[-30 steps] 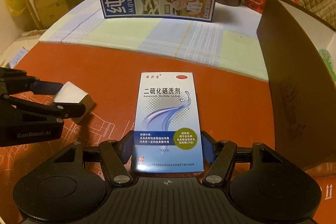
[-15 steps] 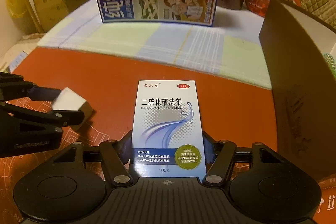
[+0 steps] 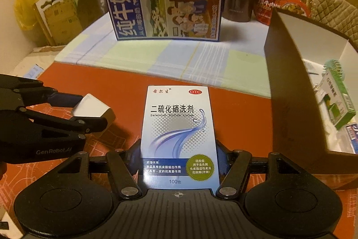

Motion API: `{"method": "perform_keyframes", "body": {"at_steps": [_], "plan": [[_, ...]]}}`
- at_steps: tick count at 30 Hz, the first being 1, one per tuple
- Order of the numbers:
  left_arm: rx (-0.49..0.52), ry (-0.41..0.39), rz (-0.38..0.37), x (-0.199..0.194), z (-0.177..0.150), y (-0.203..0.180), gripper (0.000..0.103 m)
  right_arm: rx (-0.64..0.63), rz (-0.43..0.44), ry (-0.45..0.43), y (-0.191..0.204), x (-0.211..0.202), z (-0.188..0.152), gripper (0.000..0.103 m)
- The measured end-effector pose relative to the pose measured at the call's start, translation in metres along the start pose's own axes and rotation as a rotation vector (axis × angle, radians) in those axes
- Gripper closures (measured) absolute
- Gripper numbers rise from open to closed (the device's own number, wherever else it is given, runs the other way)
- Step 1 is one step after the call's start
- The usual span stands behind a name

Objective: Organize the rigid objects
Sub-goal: 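Carry the medicine box and charger with both tools over the brown box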

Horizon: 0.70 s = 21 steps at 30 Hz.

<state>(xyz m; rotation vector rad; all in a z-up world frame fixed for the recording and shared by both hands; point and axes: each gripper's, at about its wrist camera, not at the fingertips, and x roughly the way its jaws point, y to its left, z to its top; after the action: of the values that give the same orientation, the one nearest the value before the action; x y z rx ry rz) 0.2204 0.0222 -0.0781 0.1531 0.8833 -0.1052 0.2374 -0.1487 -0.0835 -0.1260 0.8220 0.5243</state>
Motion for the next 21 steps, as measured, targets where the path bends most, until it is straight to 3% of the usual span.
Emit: {"method": "perform_keyframes", "body": {"at_steps": [11,21], "plan": [[0.062,-0.076,-0.035,-0.041,0.033,-0.044,0.058,0.035,-0.001,-0.068,-0.027,-0.064,0.000,0.042],[0.124,-0.158,-0.116,-0.058,0.082,-0.113,0.058,0.108,-0.067,-0.131,-0.095,-0.117,0.001,0.042]]}}
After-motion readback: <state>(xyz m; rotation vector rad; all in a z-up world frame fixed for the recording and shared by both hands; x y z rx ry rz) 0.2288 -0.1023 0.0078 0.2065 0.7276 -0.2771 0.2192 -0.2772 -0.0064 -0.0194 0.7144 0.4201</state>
